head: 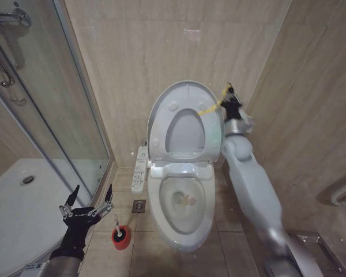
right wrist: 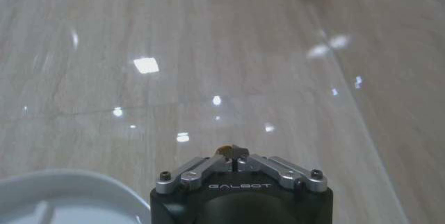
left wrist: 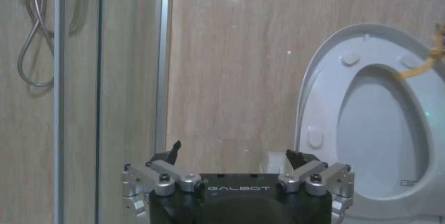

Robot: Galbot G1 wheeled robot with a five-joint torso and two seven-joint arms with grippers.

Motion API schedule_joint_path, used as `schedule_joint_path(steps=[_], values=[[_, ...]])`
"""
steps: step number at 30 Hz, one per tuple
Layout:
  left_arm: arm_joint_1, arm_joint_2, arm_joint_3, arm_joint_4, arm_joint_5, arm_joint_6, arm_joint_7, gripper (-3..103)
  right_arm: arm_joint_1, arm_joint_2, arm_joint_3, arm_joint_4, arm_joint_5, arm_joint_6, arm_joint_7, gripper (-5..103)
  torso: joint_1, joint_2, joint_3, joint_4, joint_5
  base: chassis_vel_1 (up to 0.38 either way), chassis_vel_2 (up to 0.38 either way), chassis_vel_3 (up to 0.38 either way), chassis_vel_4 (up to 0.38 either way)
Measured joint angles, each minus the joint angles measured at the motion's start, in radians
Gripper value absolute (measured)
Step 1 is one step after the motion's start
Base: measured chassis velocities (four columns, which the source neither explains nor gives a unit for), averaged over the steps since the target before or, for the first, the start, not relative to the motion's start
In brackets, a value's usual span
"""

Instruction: Open the toilet lid, clean the toilet bowl with a toilet brush, close the toilet lid, and flush.

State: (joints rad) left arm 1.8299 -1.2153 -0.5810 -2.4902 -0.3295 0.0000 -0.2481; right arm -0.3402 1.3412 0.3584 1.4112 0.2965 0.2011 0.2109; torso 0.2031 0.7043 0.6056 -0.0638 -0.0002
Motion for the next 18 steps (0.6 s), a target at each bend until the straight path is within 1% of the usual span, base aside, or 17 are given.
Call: schedule_joint_path(steps=[3,8,11,12,16,17,18], values=[[0.000,0.000,0.000,0.000,0.000,0.000,0.000,100,0.089,0.029,-0.037,-0.101,-0.048,0.010,0.018,0,0.000,0.000,0.000,0.0003,-0.0001,0.000,0.000,0.000,0.000],[0.000,0.000,0.000,0.000,0.000,0.000,0.000,100,0.107,0.025,-0.057,-0.114,-0.047,0.005,0.027,0,0.000,0.000,0.000,-0.0001,0.0000,0.000,0.000,0.000,0.000],[0.000,0.000,0.000,0.000,0.000,0.000,0.000,100,0.072,-0.008,-0.059,-0.054,-0.015,-0.027,0.033,0,0.000,0.000,0.000,-0.0005,0.0001,0.000,0.000,0.000,0.000],[0.000,0.000,0.000,0.000,0.000,0.000,0.000,100,0.072,-0.008,-0.059,-0.054,-0.015,-0.027,0.033,0,0.000,0.000,0.000,-0.0005,0.0001,0.000,0.000,0.000,0.000],[0.000,0.000,0.000,0.000,0.000,0.000,0.000,100,-0.012,-0.057,-0.055,0.045,0.032,-0.078,0.035,0,0.000,0.000,0.000,-0.0003,0.0003,0.000,0.000,0.000,0.000],[0.000,0.000,0.000,0.000,0.000,0.000,0.000,100,-0.034,-0.071,-0.054,0.070,0.042,-0.087,0.036,17,0.000,0.000,0.000,-0.0004,0.0003,0.000,0.000,0.000,0.000],[0.000,0.000,0.000,0.000,0.000,0.000,0.000,100,-0.034,-0.071,-0.054,0.070,0.042,-0.087,0.036,17,0.000,0.000,0.000,-0.0004,0.0003,0.000,0.000,0.000,0.000]])
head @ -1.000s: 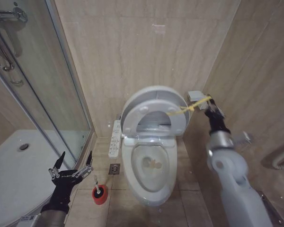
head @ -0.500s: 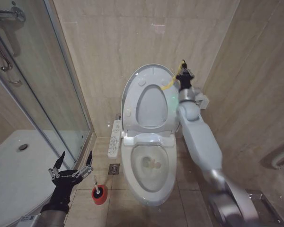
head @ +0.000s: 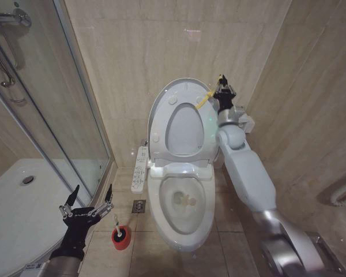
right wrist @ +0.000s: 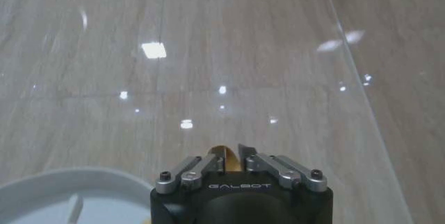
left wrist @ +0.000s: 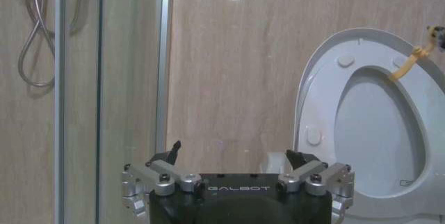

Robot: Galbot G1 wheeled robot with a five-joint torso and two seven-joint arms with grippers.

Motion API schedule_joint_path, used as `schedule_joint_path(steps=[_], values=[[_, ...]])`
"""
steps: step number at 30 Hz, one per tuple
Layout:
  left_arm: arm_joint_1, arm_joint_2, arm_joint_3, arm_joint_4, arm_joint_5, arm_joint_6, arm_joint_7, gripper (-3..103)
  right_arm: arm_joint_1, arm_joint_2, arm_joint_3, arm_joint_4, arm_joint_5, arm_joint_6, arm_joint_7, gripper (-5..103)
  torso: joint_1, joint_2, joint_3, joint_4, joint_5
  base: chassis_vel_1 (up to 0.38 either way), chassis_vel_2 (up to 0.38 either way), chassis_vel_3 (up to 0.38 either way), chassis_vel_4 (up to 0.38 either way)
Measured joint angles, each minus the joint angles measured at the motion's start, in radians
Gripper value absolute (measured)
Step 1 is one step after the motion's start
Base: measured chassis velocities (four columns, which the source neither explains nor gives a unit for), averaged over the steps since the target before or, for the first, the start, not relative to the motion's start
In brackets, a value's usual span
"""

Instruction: Open the toilet lid, clean the toilet bowl with a toilet brush, close the toilet lid, and flush.

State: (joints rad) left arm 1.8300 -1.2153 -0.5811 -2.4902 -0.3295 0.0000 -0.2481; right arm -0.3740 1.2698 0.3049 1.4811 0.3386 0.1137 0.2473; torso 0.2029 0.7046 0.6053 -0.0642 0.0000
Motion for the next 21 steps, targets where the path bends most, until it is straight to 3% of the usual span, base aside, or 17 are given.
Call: schedule_joint_path(steps=[7,8,13,14,21], values=[[0.000,0.000,0.000,0.000,0.000,0.000,0.000,100,-0.160,-0.095,0.037,0.184,0.058,-0.071,0.009,17,0.000,0.000,0.000,0.0002,0.0003,0.000,0.000,0.000,0.000],[0.000,0.000,0.000,0.000,0.000,0.000,0.000,100,-0.196,-0.117,0.052,0.234,0.080,-0.105,0.012,44,0.000,0.000,0.000,0.0001,0.0003,0.000,0.000,0.000,0.000],[0.000,0.000,0.000,0.000,0.000,0.000,0.000,100,-0.372,-0.175,0.133,0.434,0.161,-0.216,0.034,44,0.000,0.000,0.000,0.0005,0.0002,0.000,0.000,0.000,0.000],[0.000,0.000,0.000,0.000,0.000,0.000,0.000,100,-0.418,-0.186,0.148,0.471,0.175,-0.228,0.037,71,0.000,0.000,0.000,0.0002,0.0002,0.000,0.000,0.000,0.000],[0.000,0.000,0.000,0.000,0.000,0.000,0.000,100,-0.601,-0.221,0.180,0.589,0.217,-0.248,0.051,71,0.000,0.000,0.000,-0.0004,0.0001,0.000,0.000,0.000,0.000]])
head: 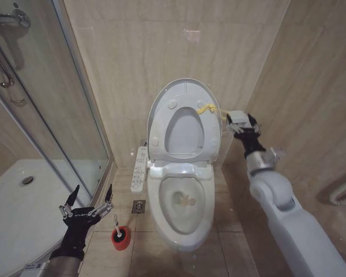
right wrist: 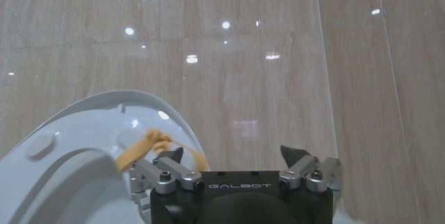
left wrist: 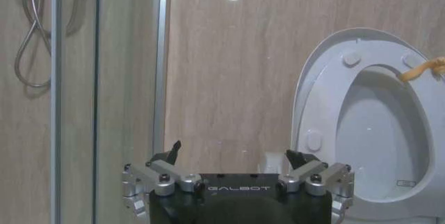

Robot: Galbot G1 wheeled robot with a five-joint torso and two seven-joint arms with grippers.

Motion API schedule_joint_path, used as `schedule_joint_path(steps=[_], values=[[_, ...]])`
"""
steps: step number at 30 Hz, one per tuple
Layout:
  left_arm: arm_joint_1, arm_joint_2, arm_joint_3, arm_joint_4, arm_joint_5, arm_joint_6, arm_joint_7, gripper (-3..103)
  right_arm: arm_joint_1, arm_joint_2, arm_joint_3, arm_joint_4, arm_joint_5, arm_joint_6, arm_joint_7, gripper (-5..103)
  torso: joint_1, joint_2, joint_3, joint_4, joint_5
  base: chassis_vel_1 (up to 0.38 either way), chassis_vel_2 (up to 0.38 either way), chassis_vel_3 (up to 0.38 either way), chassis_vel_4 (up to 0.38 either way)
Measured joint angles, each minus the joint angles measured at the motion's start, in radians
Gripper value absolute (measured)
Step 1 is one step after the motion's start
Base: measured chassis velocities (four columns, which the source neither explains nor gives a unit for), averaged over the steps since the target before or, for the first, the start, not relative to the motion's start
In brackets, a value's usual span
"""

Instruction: Open the toilet lid, clean the toilet bowl with a toilet brush, close the toilet lid, and flush.

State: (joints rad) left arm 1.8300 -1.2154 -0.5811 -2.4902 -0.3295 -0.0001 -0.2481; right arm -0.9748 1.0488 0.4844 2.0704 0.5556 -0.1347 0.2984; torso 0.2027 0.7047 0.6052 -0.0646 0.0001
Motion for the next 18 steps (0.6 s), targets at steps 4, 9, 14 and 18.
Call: schedule_joint_path(steps=[4,9,14,18], values=[[0.000,0.000,0.000,0.000,0.000,0.000,0.000,100,0.016,0.025,-0.040,0.000,0.005,-0.002,0.024,97,0.000,0.000,0.000,0.0011,0.0000,0.000,0.000,0.000,0.000],[0.000,0.000,0.000,0.000,0.000,0.000,0.000,100,0.003,0.026,-0.044,0.019,0.046,-0.012,0.033,100,0.000,0.000,0.000,0.0014,-0.0003,0.000,0.000,0.000,0.000],[0.000,0.000,0.000,0.000,0.000,0.000,0.000,100,-0.128,0.040,-0.002,0.095,0.059,-0.028,0.070,100,0.000,0.000,0.000,0.0003,-0.0002,0.000,0.000,0.000,0.000],[0.000,0.000,0.000,0.000,0.000,0.000,0.000,100,-0.301,0.080,0.022,0.158,-0.026,-0.022,0.077,100,0.000,0.000,0.000,0.0003,0.0000,0.000,0.000,0.000,0.000]])
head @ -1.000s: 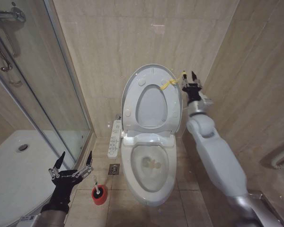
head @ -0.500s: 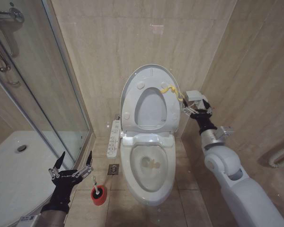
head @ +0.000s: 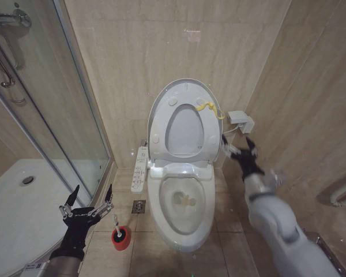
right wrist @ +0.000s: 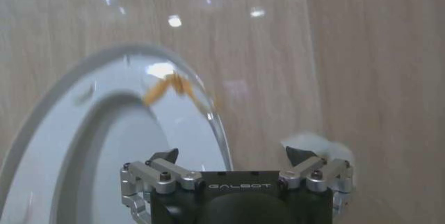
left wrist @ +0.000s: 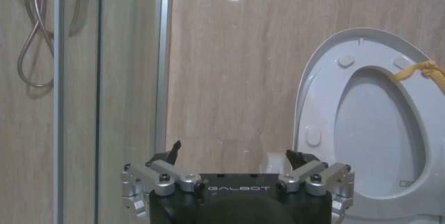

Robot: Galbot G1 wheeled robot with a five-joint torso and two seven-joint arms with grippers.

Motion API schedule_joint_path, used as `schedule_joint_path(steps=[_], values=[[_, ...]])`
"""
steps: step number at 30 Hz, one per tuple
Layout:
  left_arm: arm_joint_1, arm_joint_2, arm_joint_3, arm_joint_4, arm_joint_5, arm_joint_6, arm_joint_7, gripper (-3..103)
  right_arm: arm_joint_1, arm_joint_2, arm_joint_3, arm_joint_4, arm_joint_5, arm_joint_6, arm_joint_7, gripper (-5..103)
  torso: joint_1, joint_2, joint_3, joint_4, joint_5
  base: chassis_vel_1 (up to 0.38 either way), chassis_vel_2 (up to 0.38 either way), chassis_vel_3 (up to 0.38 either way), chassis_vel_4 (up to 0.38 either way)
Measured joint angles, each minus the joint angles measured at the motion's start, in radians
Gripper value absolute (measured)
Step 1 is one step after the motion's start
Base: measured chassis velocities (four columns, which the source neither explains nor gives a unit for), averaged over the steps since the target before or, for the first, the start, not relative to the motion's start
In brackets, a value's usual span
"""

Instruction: Open the toilet lid, clean the toilet bowl with a toilet brush, close the toilet lid, and flush.

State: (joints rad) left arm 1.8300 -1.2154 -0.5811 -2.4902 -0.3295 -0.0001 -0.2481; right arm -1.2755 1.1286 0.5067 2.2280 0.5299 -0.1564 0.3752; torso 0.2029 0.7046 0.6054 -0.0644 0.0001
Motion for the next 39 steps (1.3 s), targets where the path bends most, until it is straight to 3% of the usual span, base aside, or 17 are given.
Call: schedule_joint_path(steps=[7,17,27,39], values=[[0.000,0.000,0.000,0.000,0.000,0.000,0.000,100,-0.331,0.149,0.038,0.059,-0.277,0.131,-0.020,100,0.000,0.000,0.000,0.0003,-0.0001,0.000,0.000,0.000,0.000],[0.000,0.000,0.000,0.000,0.000,0.000,0.000,100,-0.562,0.355,0.036,0.162,-0.414,0.194,-0.075,100,0.000,0.000,0.000,0.0003,-0.0004,0.000,0.000,0.000,0.000],[0.000,0.000,0.000,0.000,0.000,0.000,0.000,100,-0.626,0.436,0.060,0.220,-0.490,0.255,-0.110,100,0.000,0.000,0.000,0.0003,-0.0004,0.000,0.000,0.000,0.000],[0.000,0.000,0.000,0.000,0.000,0.000,0.000,100,-0.625,0.436,0.057,0.222,-0.492,0.257,-0.113,100,0.000,0.000,0.000,0.0003,-0.0001,0.000,0.000,0.000,0.000]])
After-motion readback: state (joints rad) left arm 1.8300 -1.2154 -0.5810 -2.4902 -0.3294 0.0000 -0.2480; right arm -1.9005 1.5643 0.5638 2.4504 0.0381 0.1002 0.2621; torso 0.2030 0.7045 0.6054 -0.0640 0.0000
